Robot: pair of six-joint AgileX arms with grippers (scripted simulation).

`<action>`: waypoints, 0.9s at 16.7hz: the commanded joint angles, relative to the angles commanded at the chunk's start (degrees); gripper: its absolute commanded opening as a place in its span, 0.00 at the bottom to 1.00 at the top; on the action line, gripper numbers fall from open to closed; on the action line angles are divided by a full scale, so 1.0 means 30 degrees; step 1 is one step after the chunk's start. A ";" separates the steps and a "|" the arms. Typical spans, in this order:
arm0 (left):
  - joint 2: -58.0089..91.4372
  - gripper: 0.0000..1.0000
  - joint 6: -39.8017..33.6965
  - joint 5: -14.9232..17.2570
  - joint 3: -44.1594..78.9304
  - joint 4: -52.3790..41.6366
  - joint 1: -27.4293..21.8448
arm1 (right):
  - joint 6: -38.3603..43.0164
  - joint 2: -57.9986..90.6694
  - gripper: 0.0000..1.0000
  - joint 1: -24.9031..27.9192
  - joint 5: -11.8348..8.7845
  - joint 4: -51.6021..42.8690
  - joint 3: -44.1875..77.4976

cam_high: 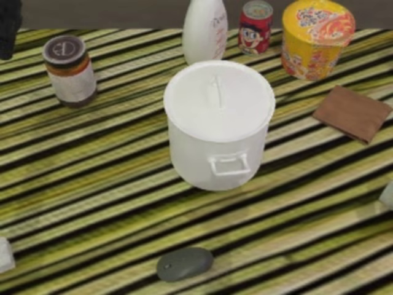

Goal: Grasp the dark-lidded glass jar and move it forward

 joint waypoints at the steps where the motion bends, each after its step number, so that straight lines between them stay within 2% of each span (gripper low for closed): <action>1: 0.2026 1.00 0.0446 0.0137 0.1806 -0.1092 -0.0007 | 0.0000 0.0000 1.00 0.0000 0.0000 0.0000 0.0000; 9: 1.6994 1.00 0.3808 0.0789 1.5728 -0.8815 0.0090 | 0.0000 0.0000 1.00 0.0000 0.0000 0.0000 0.0000; 15: 2.4413 1.00 0.5641 0.0813 2.4048 -1.2185 0.0279 | 0.0000 0.0000 1.00 0.0000 0.0000 0.0000 0.0000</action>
